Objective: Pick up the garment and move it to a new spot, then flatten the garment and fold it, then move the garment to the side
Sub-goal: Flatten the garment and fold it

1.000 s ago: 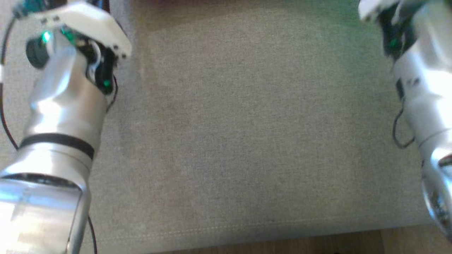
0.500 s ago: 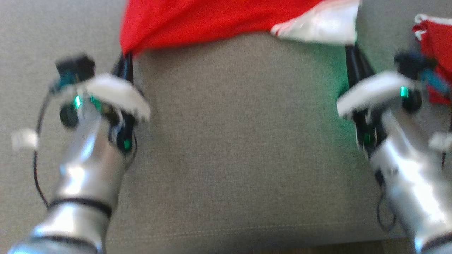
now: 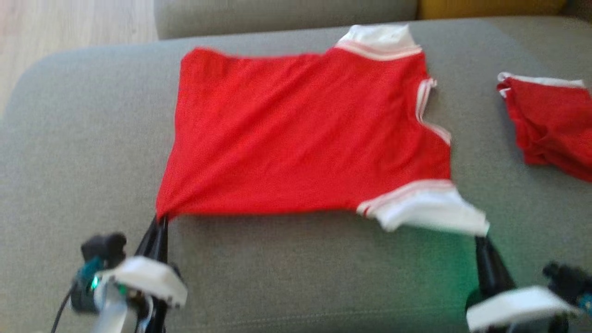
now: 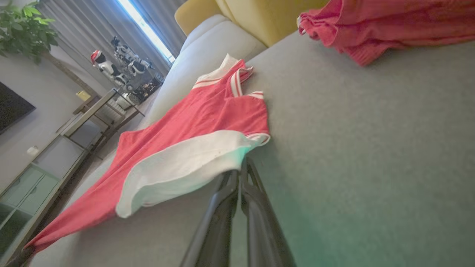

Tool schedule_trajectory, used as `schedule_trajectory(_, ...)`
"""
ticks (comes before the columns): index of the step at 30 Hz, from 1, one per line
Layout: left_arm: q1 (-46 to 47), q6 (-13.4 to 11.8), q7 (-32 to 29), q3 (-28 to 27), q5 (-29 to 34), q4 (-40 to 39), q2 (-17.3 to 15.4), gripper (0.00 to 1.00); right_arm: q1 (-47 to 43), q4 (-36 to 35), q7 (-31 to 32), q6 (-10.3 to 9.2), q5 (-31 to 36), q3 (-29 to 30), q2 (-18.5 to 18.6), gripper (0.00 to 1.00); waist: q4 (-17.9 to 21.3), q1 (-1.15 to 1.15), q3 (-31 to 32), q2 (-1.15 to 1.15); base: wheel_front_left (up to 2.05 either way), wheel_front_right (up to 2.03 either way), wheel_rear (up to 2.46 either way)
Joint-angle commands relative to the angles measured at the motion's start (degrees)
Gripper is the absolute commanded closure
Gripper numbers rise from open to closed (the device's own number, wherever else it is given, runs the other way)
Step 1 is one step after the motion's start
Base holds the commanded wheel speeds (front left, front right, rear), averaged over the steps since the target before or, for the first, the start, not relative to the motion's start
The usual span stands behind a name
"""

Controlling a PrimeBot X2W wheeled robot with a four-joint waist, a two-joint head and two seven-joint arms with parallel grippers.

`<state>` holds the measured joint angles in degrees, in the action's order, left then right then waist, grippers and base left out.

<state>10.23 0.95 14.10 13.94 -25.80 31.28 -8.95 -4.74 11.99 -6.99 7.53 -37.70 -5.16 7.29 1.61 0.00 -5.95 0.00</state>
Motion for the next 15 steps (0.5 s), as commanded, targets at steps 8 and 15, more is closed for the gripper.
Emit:
schedule_trajectory(8,-16.1,-7.2,-8.4,-3.1,-0.9,-22.7,-3.2,1.0,-17.5,-21.8,14.2,-0.04,4.4,8.2,-4.4,1.0,0.6,0.0,5.1,0.0,0.0,0.0,0.0)
schedule_trajectory(15,-22.4,-10.7,-14.0,-2.9,-0.7,-32.6,-4.5,1.0,-20.0,-24.2,15.6,-0.04,3.9,8.9,-4.4,1.0,0.6,0.0,4.8,0.0,0.0,0.0,0.0)
